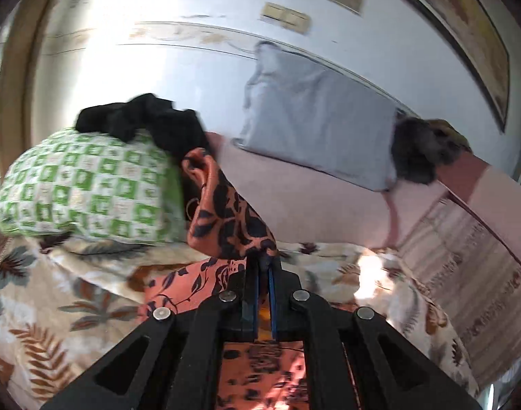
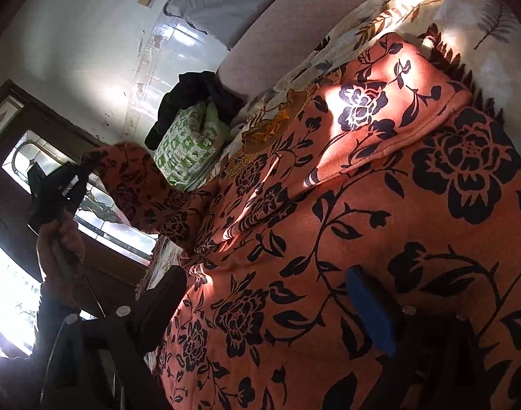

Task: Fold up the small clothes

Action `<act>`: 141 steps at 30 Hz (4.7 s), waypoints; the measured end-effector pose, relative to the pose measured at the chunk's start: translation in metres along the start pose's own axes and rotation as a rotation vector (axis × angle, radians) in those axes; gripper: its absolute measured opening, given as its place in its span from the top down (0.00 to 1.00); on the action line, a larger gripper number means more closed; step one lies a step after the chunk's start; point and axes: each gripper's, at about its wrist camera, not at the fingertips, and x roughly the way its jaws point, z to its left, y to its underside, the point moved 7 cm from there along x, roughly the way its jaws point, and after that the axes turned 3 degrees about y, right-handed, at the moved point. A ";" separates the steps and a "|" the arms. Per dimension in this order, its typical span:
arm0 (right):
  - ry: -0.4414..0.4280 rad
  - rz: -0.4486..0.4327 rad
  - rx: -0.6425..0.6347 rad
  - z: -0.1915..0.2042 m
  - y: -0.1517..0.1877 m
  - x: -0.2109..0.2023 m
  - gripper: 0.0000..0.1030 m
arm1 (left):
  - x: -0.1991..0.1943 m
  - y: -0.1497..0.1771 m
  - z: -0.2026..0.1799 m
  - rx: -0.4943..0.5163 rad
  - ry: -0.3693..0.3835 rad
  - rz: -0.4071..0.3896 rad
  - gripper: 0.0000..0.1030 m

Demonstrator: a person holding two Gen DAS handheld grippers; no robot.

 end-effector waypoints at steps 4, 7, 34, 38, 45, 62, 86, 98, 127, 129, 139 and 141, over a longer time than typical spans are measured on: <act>-0.004 -0.008 0.007 0.000 0.000 -0.003 0.07 | 0.081 0.061 -0.089 0.071 0.124 0.212 0.83; -0.021 -0.017 0.022 -0.001 -0.001 -0.007 0.07 | 0.123 0.139 -0.088 0.057 0.109 0.492 0.44; 0.799 0.097 -0.459 -0.042 -0.164 0.047 0.83 | 0.060 0.203 0.166 -0.037 -0.221 0.382 0.26; 0.799 0.170 -0.314 -0.087 -0.155 0.053 0.78 | 0.054 0.199 0.161 -0.029 -0.220 0.399 0.24; 0.558 -0.062 -0.259 -0.012 -0.167 -0.002 0.22 | 0.012 0.171 0.176 -0.154 -0.206 0.271 0.24; 0.207 -0.026 0.133 -0.016 -0.025 -0.094 0.16 | -0.131 0.233 0.160 -0.281 -0.250 0.338 0.23; 0.310 0.052 0.113 -0.057 0.052 -0.174 0.17 | -0.200 0.319 0.113 -0.322 -0.133 0.454 0.23; 0.203 0.165 0.218 -0.069 0.097 -0.177 0.32 | -0.189 0.341 0.117 -0.342 -0.159 0.512 0.23; 0.231 0.150 0.279 -0.082 0.104 -0.170 0.76 | -0.182 0.354 0.115 -0.354 -0.161 0.561 0.28; 0.252 0.158 0.305 -0.090 0.107 -0.168 0.76 | -0.178 0.356 0.110 -0.307 -0.195 0.571 0.33; 0.288 0.164 0.271 -0.087 0.096 -0.166 0.87 | -0.179 0.355 0.131 -0.378 -0.193 0.561 0.80; 0.266 0.178 0.326 -0.094 0.102 -0.163 0.87 | -0.177 0.352 0.122 -0.367 -0.146 0.559 0.56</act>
